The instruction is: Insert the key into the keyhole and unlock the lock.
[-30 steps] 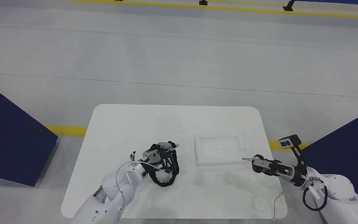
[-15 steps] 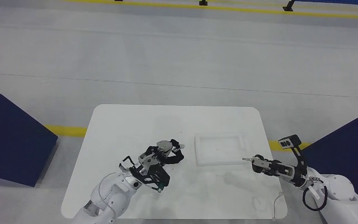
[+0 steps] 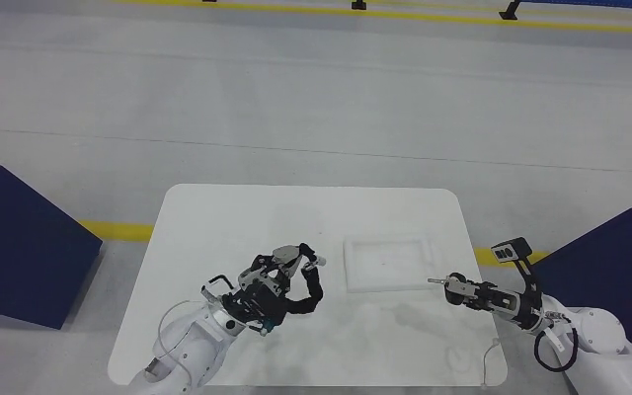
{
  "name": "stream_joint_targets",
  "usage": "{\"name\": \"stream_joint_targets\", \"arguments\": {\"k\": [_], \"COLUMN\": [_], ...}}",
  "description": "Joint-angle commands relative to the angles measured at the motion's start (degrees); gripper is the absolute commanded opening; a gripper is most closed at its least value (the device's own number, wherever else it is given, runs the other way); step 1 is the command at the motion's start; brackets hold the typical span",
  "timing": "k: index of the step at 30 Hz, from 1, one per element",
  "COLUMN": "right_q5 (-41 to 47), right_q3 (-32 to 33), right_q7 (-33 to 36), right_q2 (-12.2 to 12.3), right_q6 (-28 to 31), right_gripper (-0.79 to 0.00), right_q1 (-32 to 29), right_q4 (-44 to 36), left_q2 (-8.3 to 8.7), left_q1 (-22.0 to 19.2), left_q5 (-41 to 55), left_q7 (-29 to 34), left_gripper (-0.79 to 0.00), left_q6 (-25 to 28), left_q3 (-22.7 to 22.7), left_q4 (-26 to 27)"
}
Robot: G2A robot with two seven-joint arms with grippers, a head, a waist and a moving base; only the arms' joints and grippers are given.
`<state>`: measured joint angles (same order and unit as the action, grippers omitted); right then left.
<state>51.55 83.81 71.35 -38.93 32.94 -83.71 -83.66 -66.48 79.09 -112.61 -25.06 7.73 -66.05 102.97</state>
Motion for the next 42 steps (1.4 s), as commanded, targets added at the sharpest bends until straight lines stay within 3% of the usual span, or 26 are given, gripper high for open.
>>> {"name": "stream_joint_targets", "arguments": {"k": [1, 6, 8, 15, 22, 31, 42], "right_q5": [0.0, 0.0, 0.0, 0.0, 0.0, 0.0, 0.0], "right_q3": [0.0, 0.0, 0.0, 0.0, 0.0, 0.0, 0.0], "right_q7": [0.0, 0.0, 0.0, 0.0, 0.0, 0.0, 0.0], "right_q2": [0.0, 0.0, 0.0, 0.0, 0.0, 0.0, 0.0], "right_q6": [0.0, 0.0, 0.0, 0.0, 0.0, 0.0, 0.0], "right_gripper": [-0.785, -0.785, -0.785, -0.785, -0.785, -0.785, -0.785], "right_q1": [0.0, 0.0, 0.0, 0.0, 0.0, 0.0, 0.0], "right_q4": [0.0, 0.0, 0.0, 0.0, 0.0, 0.0, 0.0], "left_q2": [0.0, -0.03, -0.27, -1.37, -2.57, -4.19, -6.29], "left_q1": [0.0, 0.32, 0.54, -0.3, -2.09, -3.72, -3.79], "left_q5": [0.01, 0.45, 1.61, 3.8, 9.05, 20.26, 35.39], "left_q7": [0.0, 0.17, -1.56, -13.42, -26.32, -35.73, -39.82], "left_gripper": [-0.785, -0.785, -0.785, -0.785, -0.785, -0.785, -0.785], "left_q6": [0.0, 0.11, -3.16, -14.73, -21.72, -18.45, -10.47], "left_q3": [0.0, 0.14, 0.19, 2.34, 4.2, 7.33, 10.89], "left_q4": [0.0, -0.64, -1.21, -3.81, -6.9, -10.36, -11.64]}}
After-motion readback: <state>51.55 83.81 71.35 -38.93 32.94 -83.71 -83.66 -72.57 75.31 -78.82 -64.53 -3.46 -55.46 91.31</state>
